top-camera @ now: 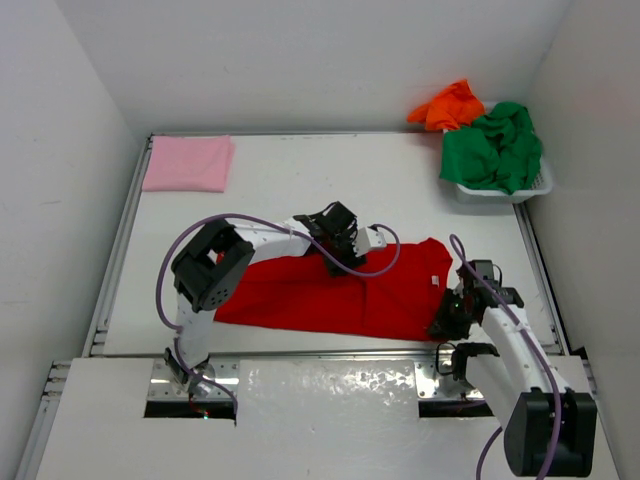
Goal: Fold and stack the t-shirts
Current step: Fold the other side of the tshirt into a rectangle
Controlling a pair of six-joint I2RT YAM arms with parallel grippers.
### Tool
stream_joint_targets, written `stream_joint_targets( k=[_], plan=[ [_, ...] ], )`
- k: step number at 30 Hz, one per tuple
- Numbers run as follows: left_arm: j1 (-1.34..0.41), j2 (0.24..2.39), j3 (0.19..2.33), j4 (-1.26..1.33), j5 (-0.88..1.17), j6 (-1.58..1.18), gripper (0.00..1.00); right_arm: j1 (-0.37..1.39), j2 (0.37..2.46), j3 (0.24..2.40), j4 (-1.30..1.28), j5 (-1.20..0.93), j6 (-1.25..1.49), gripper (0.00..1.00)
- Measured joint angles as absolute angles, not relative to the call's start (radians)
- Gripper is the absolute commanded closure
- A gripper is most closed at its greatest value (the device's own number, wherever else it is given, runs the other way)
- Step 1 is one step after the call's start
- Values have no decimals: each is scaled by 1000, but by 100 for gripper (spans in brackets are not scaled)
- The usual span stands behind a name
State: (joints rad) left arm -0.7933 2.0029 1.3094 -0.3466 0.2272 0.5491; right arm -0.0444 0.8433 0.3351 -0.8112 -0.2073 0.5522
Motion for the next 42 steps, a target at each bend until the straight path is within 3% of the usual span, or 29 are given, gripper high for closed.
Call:
stream_joint_targets(
  k=[3, 7, 8, 9, 12, 15, 19, 28, 42],
  plan=[
    [-793, 2002, 1308, -344, 227, 550, 53, -45, 846, 338, -832, -196, 549, 59],
    [-793, 2001, 1308, -344, 228, 552, 53, -44, 823, 405, -877, -170, 538, 55],
    [-793, 2001, 1308, -344, 228, 553, 53, -44, 808, 445, -889, -157, 532, 58],
    [-793, 2001, 1308, -345, 229, 553, 53, -44, 794, 490, -895, -148, 524, 76],
    [-793, 2000, 1308, -348, 233, 553, 53, -44, 757, 630, -860, -140, 509, 100],
    [-793, 1991, 1308, -362, 243, 551, 53, -35, 735, 681, -745, -175, 539, 100],
    [-793, 1961, 1330, -417, 262, 539, 53, 53, 778, 594, -524, -239, 641, 100],
    [-752, 1748, 1390, -511, 323, 513, 52, 216, 1108, 488, -121, -282, 791, 100],
    [-315, 1662, 1042, -495, 285, 513, 53, 372, 1419, 463, 156, -303, 844, 100]
  ],
)
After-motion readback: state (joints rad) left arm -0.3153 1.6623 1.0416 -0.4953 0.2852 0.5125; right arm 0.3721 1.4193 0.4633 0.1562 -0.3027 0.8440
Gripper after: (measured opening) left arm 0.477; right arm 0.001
